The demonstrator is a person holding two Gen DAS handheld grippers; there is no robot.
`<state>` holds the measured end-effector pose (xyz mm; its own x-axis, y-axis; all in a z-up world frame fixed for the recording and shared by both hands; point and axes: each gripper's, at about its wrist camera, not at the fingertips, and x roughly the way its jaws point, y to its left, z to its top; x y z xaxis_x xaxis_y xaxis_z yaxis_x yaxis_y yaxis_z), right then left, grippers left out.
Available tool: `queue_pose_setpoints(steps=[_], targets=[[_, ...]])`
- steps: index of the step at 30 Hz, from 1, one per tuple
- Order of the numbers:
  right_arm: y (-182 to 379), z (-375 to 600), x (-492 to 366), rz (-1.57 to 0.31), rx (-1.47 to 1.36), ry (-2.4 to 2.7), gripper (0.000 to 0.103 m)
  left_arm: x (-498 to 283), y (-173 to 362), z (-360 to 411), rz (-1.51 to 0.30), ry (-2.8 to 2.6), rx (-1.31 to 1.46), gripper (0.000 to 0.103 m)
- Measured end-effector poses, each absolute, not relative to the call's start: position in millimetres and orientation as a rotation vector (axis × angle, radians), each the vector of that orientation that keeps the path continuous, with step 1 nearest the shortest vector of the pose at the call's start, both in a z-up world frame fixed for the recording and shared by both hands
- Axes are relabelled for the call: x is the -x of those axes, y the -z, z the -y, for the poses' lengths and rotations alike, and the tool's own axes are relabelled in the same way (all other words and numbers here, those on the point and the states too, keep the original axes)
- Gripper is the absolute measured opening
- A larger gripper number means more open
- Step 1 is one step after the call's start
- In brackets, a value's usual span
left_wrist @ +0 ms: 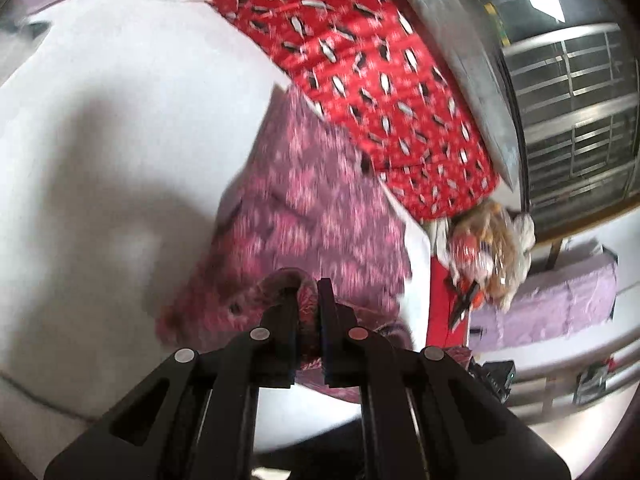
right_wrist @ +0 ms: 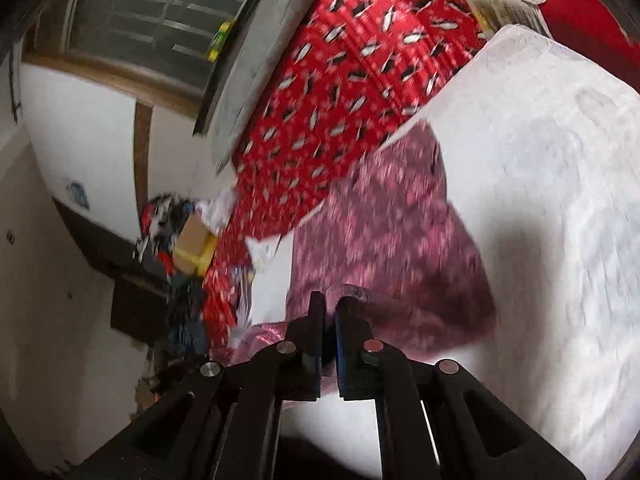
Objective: Fold small clothes
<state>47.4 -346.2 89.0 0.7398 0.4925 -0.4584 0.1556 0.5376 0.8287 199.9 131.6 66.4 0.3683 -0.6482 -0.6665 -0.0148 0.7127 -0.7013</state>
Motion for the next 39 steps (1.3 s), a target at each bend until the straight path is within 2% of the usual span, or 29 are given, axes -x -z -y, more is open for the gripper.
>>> queue_pose_setpoints(steps=[9,17,20,22,24,26,29,30,32,33,34,36,39], targets=[[-46,391,-158,-0.658,-1.121,-0.129,0.004,-330,-37,-122,-1.094,0.358,0.798,0.006],[13,419,-241,-0.652,-1.182,-0.024,0.004,-424,0,-82,-1.106,0.290,0.741,0.006],[37,430,-258,-0.663,-1.203,0.032,0.004,-445,20,-74,-1.147,0.258,0.726,0.006],[61,434,-270,-0.743,-1.223,0.071,0.005,-455,39,-71,-1.222,0.210,0.719,0.006],[75,435,-274,-0.805,-1.223,0.105,0.010,-460,53,-76,-1.272,0.214,0.767,0.006],[77,437,-271,-0.784,-1.249,0.095,0.010,-460,54,-87,-1.282,0.250,0.859,0.006],[62,450,-255,-0.680,-1.248,0.119,0.027,-457,42,-110,-1.232,0.338,1.032,0.006],[57,456,-247,-0.646,-1.245,0.134,0.035,-457,36,-114,-1.220,0.369,1.057,0.008],[50,462,-239,-0.619,-1.232,0.145,0.040,-452,21,-119,-1.200,0.396,1.037,0.008],[47,464,-237,-0.638,-1.212,0.146,0.041,-452,13,-120,-1.174,0.371,1.004,0.013],[46,463,-236,-0.657,-1.195,0.147,0.041,-449,2,-124,-1.137,0.331,0.950,0.026],[41,460,-235,-0.697,-1.153,0.140,0.043,-439,-4,-127,-1.124,0.304,0.921,0.039],[41,448,-239,-0.762,-1.087,0.135,0.048,-421,-2,-106,-1.171,0.399,0.831,0.039]])
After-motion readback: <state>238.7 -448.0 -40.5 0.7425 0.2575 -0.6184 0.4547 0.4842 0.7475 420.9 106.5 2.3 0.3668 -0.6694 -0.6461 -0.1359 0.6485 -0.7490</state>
